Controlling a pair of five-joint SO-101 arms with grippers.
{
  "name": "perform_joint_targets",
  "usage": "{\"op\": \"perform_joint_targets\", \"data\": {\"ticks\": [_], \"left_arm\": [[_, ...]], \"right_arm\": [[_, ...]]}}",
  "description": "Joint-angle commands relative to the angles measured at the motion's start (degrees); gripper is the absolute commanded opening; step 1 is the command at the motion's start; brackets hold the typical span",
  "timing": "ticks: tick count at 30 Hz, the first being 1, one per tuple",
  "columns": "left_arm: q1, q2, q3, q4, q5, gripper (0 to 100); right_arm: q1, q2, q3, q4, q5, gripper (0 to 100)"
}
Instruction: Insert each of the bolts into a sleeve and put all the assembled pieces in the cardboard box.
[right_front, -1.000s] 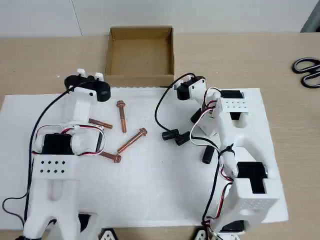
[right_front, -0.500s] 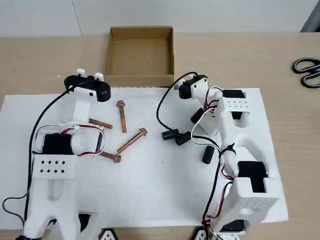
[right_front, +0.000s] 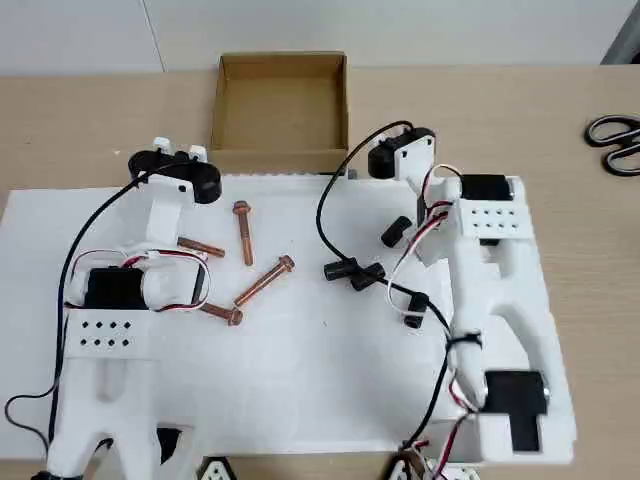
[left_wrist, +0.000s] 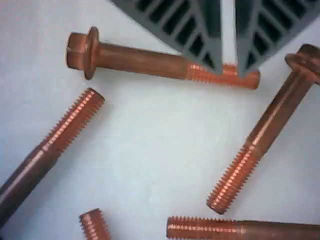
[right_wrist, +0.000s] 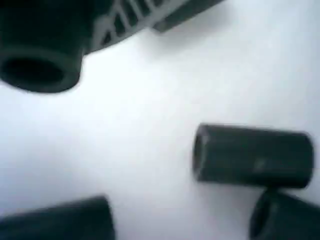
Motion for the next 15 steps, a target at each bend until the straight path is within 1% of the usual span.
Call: {"op": "perform_joint_targets", "data": {"ticks": [1, 5, 8, 11, 15], "left_arm": [[-0.1, 0.0, -0.5, -2.4, -0.1, 1], [-0.1, 0.7, -0.7, -4.0, 0.1, 1], [-0.1, 7.0, -2.8, -5.1, 0.1, 1], [0.2, 19.2, -11.8, -2.2, 2.5, 1], [2.3, 35.1, -30.5, 7.5, 5.9, 1]], "right_arm": [[1.1, -7.3, -3.0, 4.9, -3.3, 0.6], [3.4, -11.0, -1.2, 9.5, -5.4, 0.6], [6.3, -12.6, 0.8, 11.6, -5.4, 0.6], [9.7, -14.5, 1.4, 13.6, -5.4, 0.6], [12.2, -16.2, 1.4, 16.4, -5.4, 0.7]]}}
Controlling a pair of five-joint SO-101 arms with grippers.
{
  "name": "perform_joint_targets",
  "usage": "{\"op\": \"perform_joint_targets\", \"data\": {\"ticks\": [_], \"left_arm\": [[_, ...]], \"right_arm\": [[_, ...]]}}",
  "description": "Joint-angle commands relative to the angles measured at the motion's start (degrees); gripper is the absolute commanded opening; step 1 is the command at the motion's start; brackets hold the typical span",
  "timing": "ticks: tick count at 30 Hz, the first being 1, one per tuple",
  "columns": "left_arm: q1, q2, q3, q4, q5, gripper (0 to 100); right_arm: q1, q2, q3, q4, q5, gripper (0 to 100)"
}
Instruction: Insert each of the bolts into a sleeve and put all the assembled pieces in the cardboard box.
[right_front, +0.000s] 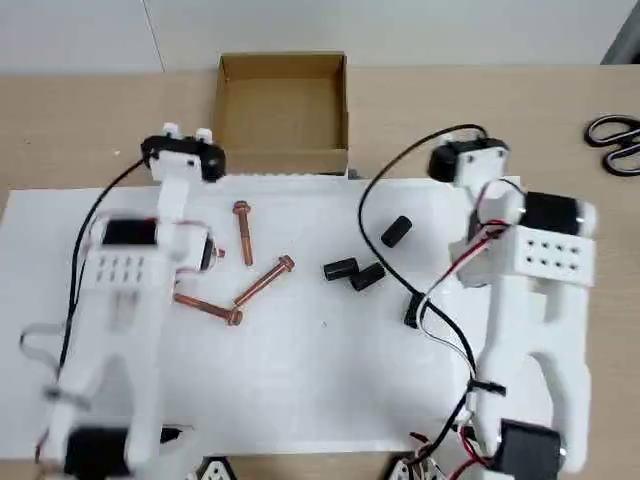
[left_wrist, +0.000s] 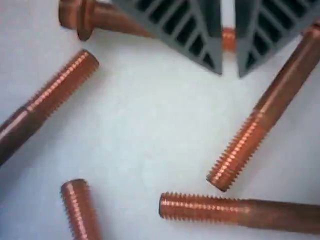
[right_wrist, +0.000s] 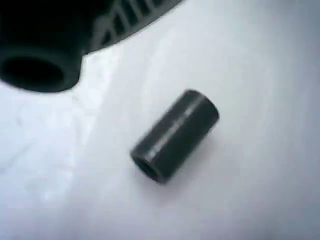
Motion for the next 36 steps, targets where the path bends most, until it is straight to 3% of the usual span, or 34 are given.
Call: {"op": "perform_joint_targets", "data": {"ticks": [1, 7, 14, 19, 31, 36], "left_arm": [[2.5, 12.9, -19.2, 8.0, 2.2, 1], [7.4, 26.0, -43.3, 19.9, 8.4, 1], [8.7, 37.9, -58.4, 22.3, 16.6, 1], [8.7, 45.0, -60.6, 22.3, 20.6, 1], [8.7, 52.3, -60.6, 17.3, 20.5, 1], [8.7, 52.9, -60.6, 13.8, 20.5, 7]], "right_arm": [[2.0, -3.3, -0.3, 2.6, -0.7, 0.7], [5.8, -5.5, 0.4, 4.2, -0.6, 0.7], [8.8, -10.9, 9.6, 3.6, -0.4, 0.7], [9.5, -17.1, 14.5, 3.1, 1.7, 0.7], [9.5, -19.1, 15.9, 3.3, 2.4, 0.7], [9.5, -19.4, 16.0, 3.6, 2.3, 0.7]]}}
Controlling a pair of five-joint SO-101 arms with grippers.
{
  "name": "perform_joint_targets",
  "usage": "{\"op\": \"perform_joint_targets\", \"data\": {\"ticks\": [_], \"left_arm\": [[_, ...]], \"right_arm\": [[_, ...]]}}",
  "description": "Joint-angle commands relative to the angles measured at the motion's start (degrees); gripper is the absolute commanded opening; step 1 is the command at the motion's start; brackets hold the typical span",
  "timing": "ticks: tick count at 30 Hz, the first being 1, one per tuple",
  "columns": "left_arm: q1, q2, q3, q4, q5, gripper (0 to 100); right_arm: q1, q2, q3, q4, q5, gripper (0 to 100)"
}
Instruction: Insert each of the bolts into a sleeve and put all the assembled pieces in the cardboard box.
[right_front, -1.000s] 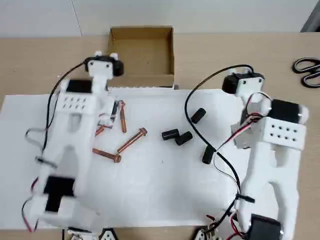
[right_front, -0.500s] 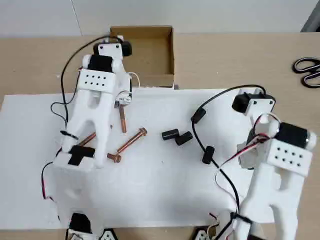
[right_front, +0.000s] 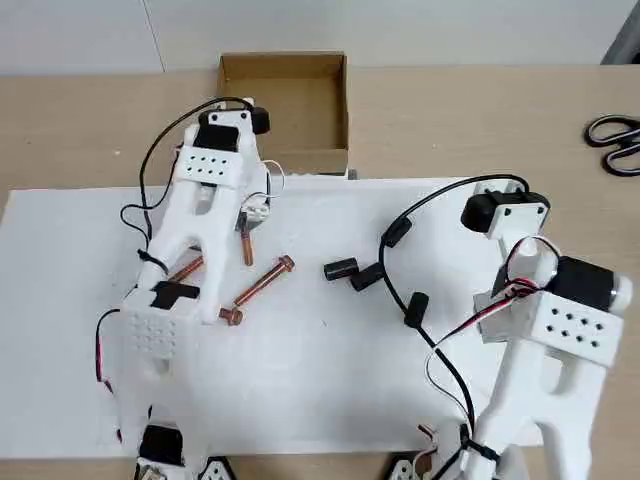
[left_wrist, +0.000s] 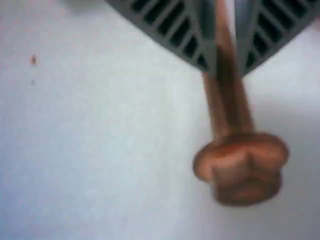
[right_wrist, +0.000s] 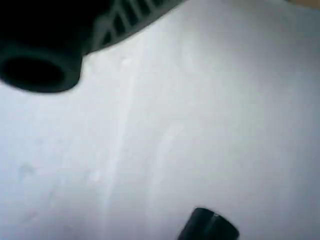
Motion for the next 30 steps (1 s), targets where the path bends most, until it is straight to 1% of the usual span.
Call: {"op": "perform_joint_targets", "data": {"ticks": [1, 14, 18, 24, 30], "left_arm": [[0.4, -0.9, -2.4, -2.6, 0.3, 7], [0.4, -0.3, -2.6, -5.1, 0.1, 8], [-0.7, 0.8, -2.9, -5.4, 0.1, 8], [-2.4, 2.7, -3.0, -2.2, -0.8, 8], [-2.2, 1.6, -2.9, -2.5, -0.9, 8]], "right_arm": [[0.3, -1.8, -0.3, -0.1, 0.2, 0.7], [0.3, -1.9, -0.3, 0.0, 0.4, 0.7], [0.3, -1.9, -0.3, 0.0, 0.4, 0.7], [0.3, -1.9, -0.3, 0.0, 0.4, 0.7], [0.3, -1.9, -0.3, -0.1, 0.4, 0.7]]}}
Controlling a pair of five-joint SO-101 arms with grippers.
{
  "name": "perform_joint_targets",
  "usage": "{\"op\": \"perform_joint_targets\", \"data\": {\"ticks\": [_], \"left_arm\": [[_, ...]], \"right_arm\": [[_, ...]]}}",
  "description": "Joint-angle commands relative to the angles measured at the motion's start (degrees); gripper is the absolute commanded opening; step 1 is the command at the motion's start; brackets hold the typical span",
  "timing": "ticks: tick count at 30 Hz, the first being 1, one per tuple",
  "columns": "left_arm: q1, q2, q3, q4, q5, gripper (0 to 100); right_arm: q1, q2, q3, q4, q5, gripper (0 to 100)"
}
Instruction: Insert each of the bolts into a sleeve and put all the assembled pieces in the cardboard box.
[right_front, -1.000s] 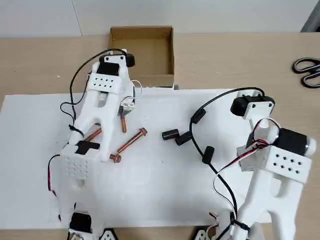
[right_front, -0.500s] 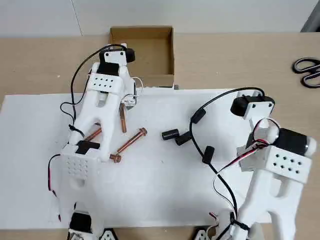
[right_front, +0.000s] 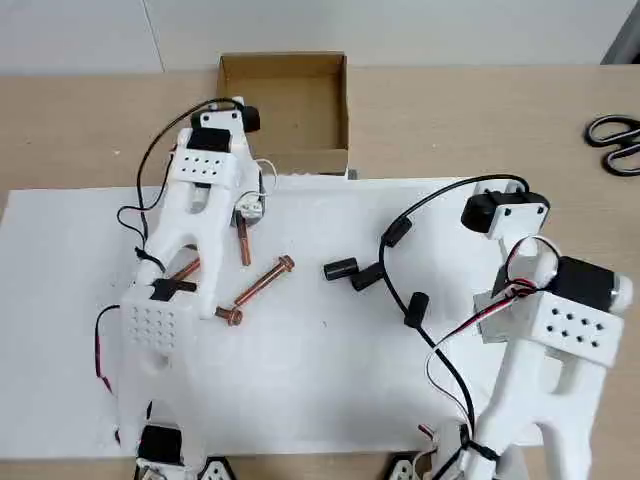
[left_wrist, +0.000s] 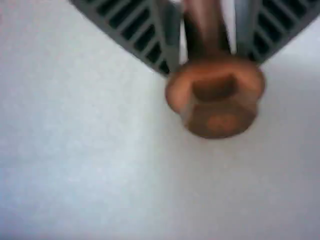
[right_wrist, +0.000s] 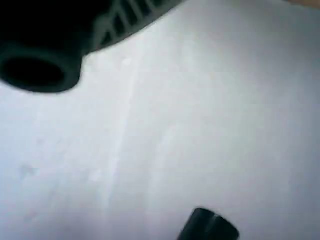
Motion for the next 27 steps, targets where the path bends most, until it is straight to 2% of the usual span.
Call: {"op": "perform_joint_targets", "data": {"ticks": [1, 8, 15, 25, 27], "left_arm": [[-0.2, -1.6, -1.5, -0.1, -0.6, 8], [-0.4, 3.6, -1.6, -2.8, -0.4, 7], [-0.4, 4.5, -1.5, -2.9, -1.5, 0], [1.5, -2.9, -18.3, 9.8, -1.8, 0], [2.2, -4.7, -20.3, 10.3, -1.8, 0]], "right_arm": [[0.3, -1.9, -0.3, -0.1, 0.4, 0.7], [0.3, -1.9, -0.3, -0.2, 0.4, 0.7], [0.3, -2.0, -0.3, -0.4, 0.4, 0.7], [0.0, -2.1, -0.6, 0.2, 0.2, 0.5], [-0.1, -2.1, -1.8, 2.8, 0.1, 0.5]]}}
